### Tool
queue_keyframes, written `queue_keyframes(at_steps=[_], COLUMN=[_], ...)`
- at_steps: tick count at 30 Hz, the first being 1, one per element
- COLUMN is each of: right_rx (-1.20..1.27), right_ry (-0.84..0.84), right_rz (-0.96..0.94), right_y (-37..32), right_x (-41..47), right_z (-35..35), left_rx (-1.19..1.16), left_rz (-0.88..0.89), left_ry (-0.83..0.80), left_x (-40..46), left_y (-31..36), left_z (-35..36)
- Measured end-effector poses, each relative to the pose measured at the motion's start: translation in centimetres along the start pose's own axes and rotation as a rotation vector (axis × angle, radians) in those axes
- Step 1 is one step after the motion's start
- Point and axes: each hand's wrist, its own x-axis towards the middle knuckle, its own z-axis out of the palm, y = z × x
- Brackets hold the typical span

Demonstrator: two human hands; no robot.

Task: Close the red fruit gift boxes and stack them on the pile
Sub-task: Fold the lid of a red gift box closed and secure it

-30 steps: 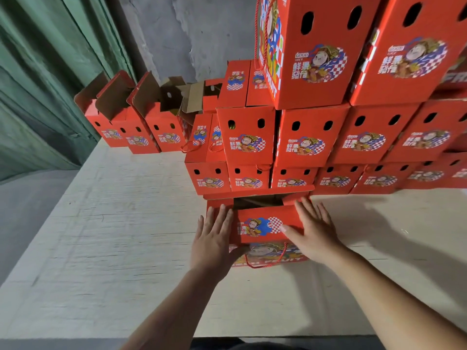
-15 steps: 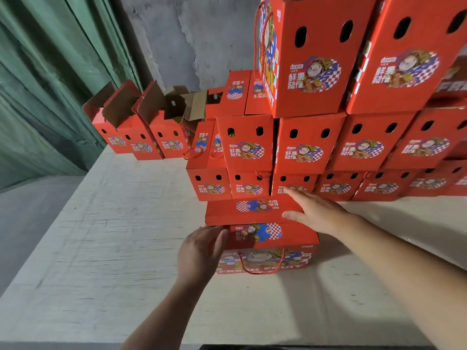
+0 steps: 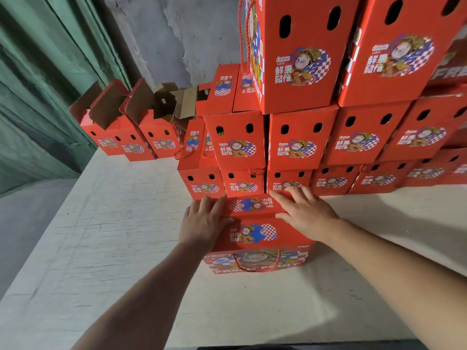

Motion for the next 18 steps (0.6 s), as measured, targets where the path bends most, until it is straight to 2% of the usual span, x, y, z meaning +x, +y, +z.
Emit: queue_keyframes(at_steps=[5, 8, 10, 13, 15, 18], right_rx=[0.123, 0.152, 0.178, 0.228, 0.259, 0.222], right_ry=[-0.175, -0.204, -0.103, 0.157, 0.199, 0.204], right_rz=[0.057, 0.093, 0.099, 0.039, 0.012, 0.001], right_y=[-1.2, -2.1, -2.2, -2.3, -3.0, -3.6], right_x=[0.3, -0.1, -0.7, -1.5, -1.8, -1.5], right_z=[0.2, -0.3, -0.8, -1.5, -1.2, 0.0], left_rx=[-0.012, 0.012, 0.051, 0.059, 0.053, 0.193], left_rz=[0.049, 0.090, 0.133, 0.180, 0.169, 0.194], left_ry=[-0.185, -0.279, -0.308, -0.265, -0.205, -0.105], left_x=[0.8, 1.1, 1.8, 2.8, 3.0, 2.8], left_y=[0.1, 0.1, -0.3, -1.1, -1.2, -0.8], left_z=[-0.2, -1.2, -2.5, -4.3, -4.4, -3.3])
